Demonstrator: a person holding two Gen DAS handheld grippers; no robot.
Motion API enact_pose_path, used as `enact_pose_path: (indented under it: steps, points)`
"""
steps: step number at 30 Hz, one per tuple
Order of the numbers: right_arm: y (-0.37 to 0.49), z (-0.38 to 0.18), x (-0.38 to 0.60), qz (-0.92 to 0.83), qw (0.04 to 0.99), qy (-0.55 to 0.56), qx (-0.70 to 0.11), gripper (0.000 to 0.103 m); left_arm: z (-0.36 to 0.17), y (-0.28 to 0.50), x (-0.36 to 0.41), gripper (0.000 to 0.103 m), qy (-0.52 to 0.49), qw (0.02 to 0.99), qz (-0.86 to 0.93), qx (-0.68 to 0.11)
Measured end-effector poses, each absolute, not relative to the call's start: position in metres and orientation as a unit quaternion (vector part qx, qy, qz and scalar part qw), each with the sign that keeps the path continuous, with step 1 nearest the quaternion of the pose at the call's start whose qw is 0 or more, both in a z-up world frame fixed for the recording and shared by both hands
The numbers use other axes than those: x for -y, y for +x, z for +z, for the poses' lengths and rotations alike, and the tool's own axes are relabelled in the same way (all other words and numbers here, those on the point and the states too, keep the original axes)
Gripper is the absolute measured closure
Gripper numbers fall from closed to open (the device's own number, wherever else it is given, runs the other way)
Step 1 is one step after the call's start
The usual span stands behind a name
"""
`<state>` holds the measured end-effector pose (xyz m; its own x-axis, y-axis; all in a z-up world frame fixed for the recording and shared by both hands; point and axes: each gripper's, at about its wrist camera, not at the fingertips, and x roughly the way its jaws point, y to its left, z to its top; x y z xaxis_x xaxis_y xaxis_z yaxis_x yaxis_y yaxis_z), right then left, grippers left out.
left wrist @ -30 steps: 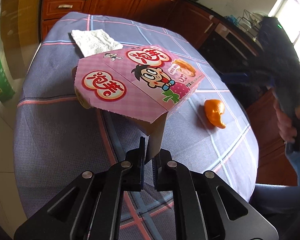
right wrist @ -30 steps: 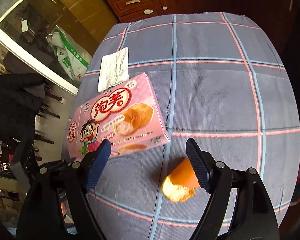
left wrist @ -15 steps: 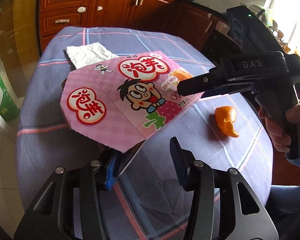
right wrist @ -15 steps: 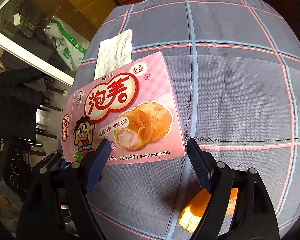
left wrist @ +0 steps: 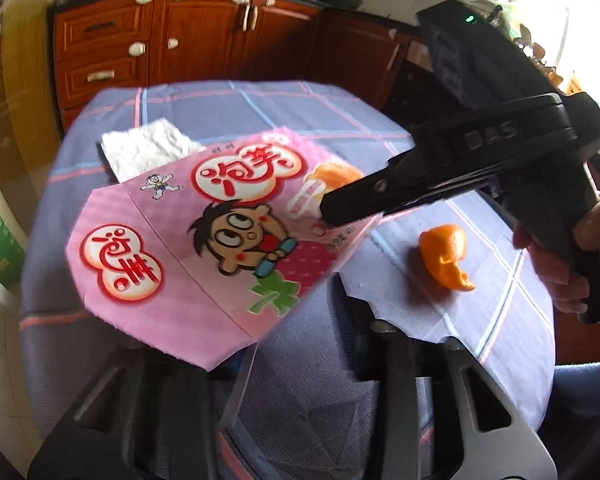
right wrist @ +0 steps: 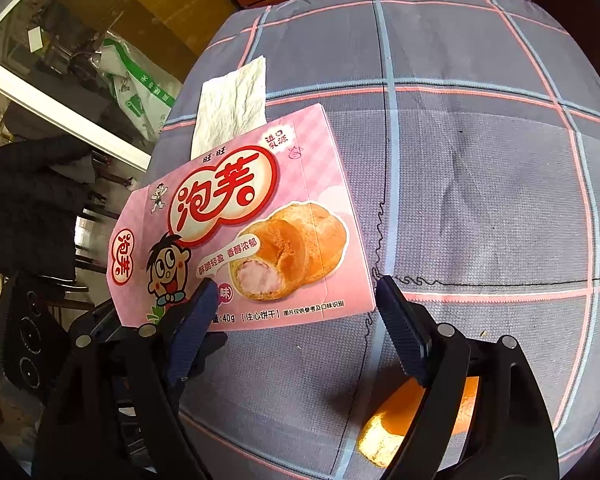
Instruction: Collect trash
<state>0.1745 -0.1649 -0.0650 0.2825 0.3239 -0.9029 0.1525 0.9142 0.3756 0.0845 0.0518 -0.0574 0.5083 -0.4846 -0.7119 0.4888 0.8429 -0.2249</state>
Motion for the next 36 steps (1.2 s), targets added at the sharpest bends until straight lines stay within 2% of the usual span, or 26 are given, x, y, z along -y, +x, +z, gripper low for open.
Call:
enact_pose_path:
  steps: [1, 2, 4, 9, 14, 18, 25, 27, 29, 30, 31, 34, 36]
  points:
    - [0.173, -0.065, 0.167, 0.058, 0.773, 0.201, -0.599, 0.025, -0.058, 0.082, -0.051, 0.074, 0.004, 0.869, -0.281, -0.408]
    - [0.172, -0.064, 0.169, 0.061, 0.771, 0.205, -0.600, 0.026, -0.056, 0.080, -0.048, 0.084, 0.011, 0.870, -0.282, -0.405]
    - [0.163, -0.056, 0.180, 0.056, 0.776, 0.210, -0.593, 0.026, -0.051, 0.072, -0.041, 0.096, 0.029, 0.875, -0.279, -0.395]
    - [0.126, -0.034, 0.220, -0.010, 0.800, 0.196, -0.567, 0.022, -0.072, 0.075, -0.040, 0.091, 0.018, 0.859, -0.268, -0.437]
    - [0.100, -0.057, 0.238, -0.036, 0.777, 0.225, -0.587, 0.019, -0.072, 0.078, -0.034, 0.091, 0.026, 0.859, -0.265, -0.437]
    - [0.093, -0.071, 0.228, -0.026, 0.767, 0.240, -0.595, 0.020, -0.069, 0.077, -0.026, 0.091, 0.034, 0.858, -0.262, -0.441]
    - [0.103, -0.078, 0.199, -0.037, 0.783, 0.181, -0.594, 0.014, -0.062, 0.080, -0.024, 0.091, 0.030, 0.859, -0.231, -0.457]
    - [0.098, -0.077, 0.196, -0.047, 0.792, 0.161, -0.587, 0.024, -0.058, 0.081, -0.025, 0.092, 0.022, 0.861, -0.218, -0.459]
    - [0.092, -0.073, 0.200, -0.050, 0.798, 0.154, -0.580, 0.057, -0.053, 0.074, -0.024, 0.093, 0.028, 0.864, -0.213, -0.456]
    - [0.088, -0.072, 0.207, -0.039, 0.794, 0.185, -0.578, 0.062, -0.050, 0.072, -0.024, 0.094, 0.028, 0.864, -0.213, -0.456]
    - [0.085, -0.070, 0.212, -0.035, 0.792, 0.203, -0.574, 0.073, -0.048, 0.070, -0.023, 0.094, 0.029, 0.863, -0.214, -0.456]
    - [0.075, -0.059, 0.223, -0.034, 0.796, 0.228, -0.561, 0.094, -0.035, 0.065, -0.014, 0.095, 0.033, 0.866, -0.219, -0.448]
    - [0.069, -0.051, 0.230, -0.037, 0.800, 0.236, -0.550, 0.097, -0.025, 0.063, -0.006, 0.097, 0.039, 0.869, -0.225, -0.439]
